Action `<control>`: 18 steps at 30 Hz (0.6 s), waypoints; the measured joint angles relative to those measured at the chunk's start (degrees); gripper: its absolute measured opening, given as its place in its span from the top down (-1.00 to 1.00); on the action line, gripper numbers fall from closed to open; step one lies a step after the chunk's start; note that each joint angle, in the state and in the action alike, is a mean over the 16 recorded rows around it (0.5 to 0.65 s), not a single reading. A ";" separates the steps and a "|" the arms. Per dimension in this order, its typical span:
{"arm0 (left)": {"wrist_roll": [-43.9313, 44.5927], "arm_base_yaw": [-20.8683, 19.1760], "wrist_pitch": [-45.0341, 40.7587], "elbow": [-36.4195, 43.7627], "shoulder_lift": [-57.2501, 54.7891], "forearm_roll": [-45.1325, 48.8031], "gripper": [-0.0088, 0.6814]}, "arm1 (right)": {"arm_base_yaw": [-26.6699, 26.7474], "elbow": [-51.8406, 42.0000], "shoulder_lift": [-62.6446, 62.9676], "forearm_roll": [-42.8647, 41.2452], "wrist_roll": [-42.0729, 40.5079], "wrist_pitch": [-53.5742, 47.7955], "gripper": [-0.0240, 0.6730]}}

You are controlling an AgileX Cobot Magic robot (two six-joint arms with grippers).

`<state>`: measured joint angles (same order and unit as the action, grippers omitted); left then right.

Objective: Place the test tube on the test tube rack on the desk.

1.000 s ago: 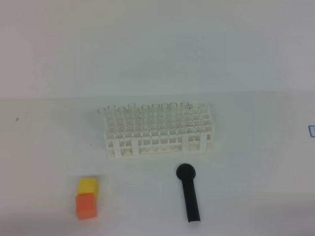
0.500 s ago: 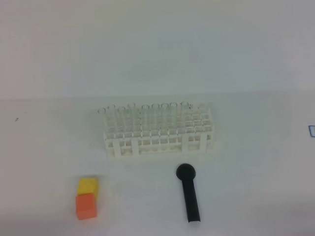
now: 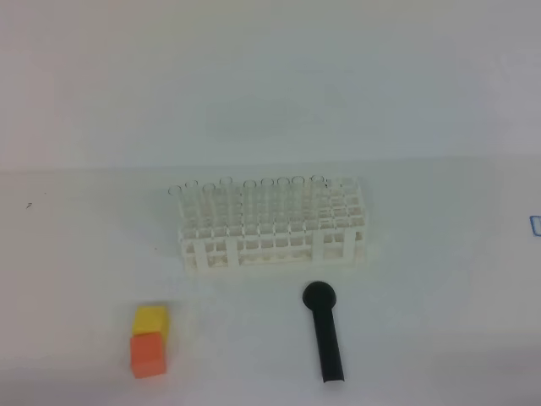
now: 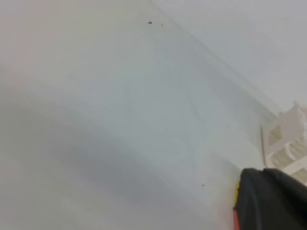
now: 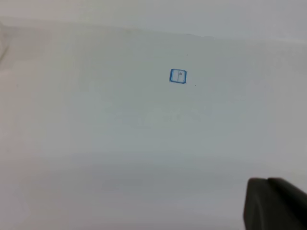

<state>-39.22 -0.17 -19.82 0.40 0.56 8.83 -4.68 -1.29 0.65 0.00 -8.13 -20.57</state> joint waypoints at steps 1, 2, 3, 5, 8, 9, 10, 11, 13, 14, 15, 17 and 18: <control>0.00 -0.01 0.06 0.11 0.07 -0.14 0.98 | 0.00 0.00 0.00 0.00 0.00 0.00 0.94; 0.00 -0.01 0.12 0.23 0.14 -0.29 0.98 | 0.00 0.00 0.00 0.00 0.00 0.00 0.94; 0.00 -0.01 0.12 0.23 0.14 -0.45 0.98 | 0.00 0.00 0.00 0.00 0.00 0.00 0.94; 0.00 -0.01 0.12 0.23 0.14 -0.77 0.98 | 0.00 0.00 0.00 0.00 0.00 0.00 0.94; 0.01 -0.01 0.19 0.34 0.14 -1.23 0.98 | 0.00 0.00 0.00 0.00 0.00 0.00 0.94; 0.00 -0.01 0.12 0.23 0.07 -1.35 0.98 | 0.00 0.00 0.00 0.00 0.00 0.00 0.94; 0.00 -0.01 0.12 0.23 0.07 -1.40 0.98 | 0.00 0.00 0.00 0.00 0.00 0.00 0.94; 0.00 0.00 0.06 0.11 0.00 -1.45 0.98 | 0.00 0.00 0.00 0.00 0.00 0.00 0.94; 0.01 -0.02 0.20 0.34 0.14 -1.49 0.98 | 0.00 0.00 0.00 0.00 0.00 0.00 0.94; 0.01 -0.04 0.26 0.45 0.21 -1.47 0.98 | 0.00 0.00 0.00 0.00 0.00 0.00 0.94; 0.01 -0.05 0.26 0.45 0.21 -1.45 0.98 | 0.00 0.00 0.00 0.00 0.00 0.00 0.94; 0.01 -0.09 0.27 0.45 0.21 -1.43 0.98 | 0.00 0.00 0.00 0.00 0.00 0.00 0.94; 0.02 -0.11 0.28 0.45 0.21 -1.43 0.98 | 0.00 0.00 0.00 0.00 0.00 0.00 0.94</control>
<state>-39.19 -0.28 -19.54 0.85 0.78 7.40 -4.68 -1.29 0.65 0.00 -8.13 -20.57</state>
